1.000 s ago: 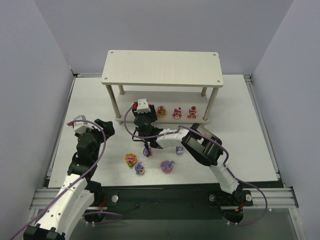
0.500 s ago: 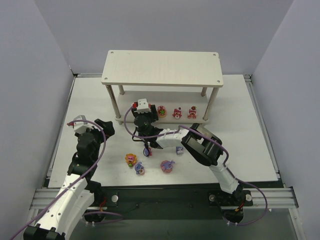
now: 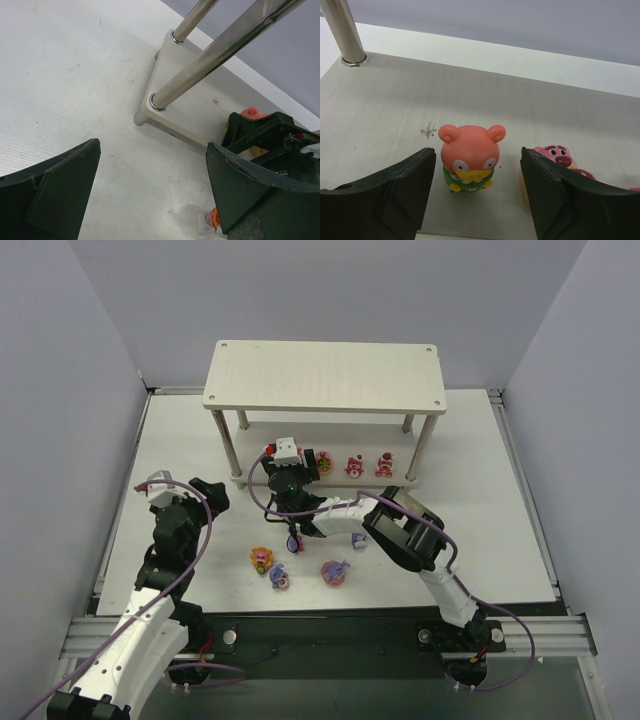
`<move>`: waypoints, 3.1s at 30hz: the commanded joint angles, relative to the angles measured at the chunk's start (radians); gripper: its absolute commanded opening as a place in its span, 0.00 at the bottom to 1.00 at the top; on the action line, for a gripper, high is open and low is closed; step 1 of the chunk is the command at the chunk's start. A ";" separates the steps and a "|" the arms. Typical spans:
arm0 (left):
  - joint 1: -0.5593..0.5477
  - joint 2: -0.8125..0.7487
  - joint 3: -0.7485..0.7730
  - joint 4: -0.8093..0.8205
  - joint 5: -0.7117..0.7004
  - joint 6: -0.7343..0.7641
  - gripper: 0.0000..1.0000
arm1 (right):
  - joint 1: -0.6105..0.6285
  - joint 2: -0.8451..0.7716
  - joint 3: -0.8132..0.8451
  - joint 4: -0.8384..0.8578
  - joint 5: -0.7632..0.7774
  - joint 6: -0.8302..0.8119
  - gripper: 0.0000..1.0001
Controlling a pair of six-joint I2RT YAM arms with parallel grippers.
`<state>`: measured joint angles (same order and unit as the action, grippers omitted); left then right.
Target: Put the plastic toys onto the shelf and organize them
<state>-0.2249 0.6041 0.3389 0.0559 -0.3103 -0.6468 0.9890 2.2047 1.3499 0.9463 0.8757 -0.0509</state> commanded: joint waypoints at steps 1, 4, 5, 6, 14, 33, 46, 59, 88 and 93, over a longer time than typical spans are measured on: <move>0.010 -0.007 0.006 0.038 -0.007 -0.001 0.97 | 0.002 -0.043 -0.001 0.045 0.031 0.002 0.72; 0.010 -0.007 0.006 0.038 -0.006 -0.001 0.97 | 0.003 -0.065 -0.017 0.039 0.013 0.017 0.77; 0.010 -0.009 0.006 0.039 -0.006 -0.001 0.97 | 0.004 -0.071 -0.018 0.039 0.012 0.019 0.77; 0.009 -0.009 0.006 0.038 -0.006 -0.001 0.97 | 0.004 -0.080 -0.026 0.037 0.012 0.020 0.78; 0.010 -0.009 0.006 0.038 -0.004 -0.002 0.97 | 0.016 -0.132 -0.055 0.054 0.003 0.014 0.79; 0.015 -0.024 0.020 0.010 0.014 -0.008 0.97 | 0.092 -0.240 -0.120 0.066 -0.003 -0.023 0.80; 0.018 -0.072 0.043 -0.054 0.094 -0.008 0.97 | 0.177 -0.430 -0.228 -0.049 -0.047 -0.023 0.80; -0.011 -0.119 -0.037 -0.145 0.203 -0.019 0.97 | 0.171 -0.692 -0.183 -0.725 -0.207 0.292 0.79; -0.735 0.092 -0.021 -0.330 -0.357 -0.149 0.93 | 0.030 -0.858 -0.259 -0.986 -0.440 0.516 0.78; -0.778 0.149 -0.012 -0.308 -0.385 -0.160 0.94 | 0.023 -0.869 -0.270 -0.986 -0.442 0.520 0.78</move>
<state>-0.9825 0.7250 0.2806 -0.2508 -0.6174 -0.7727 1.0203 1.3830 1.0874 -0.0345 0.4332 0.4530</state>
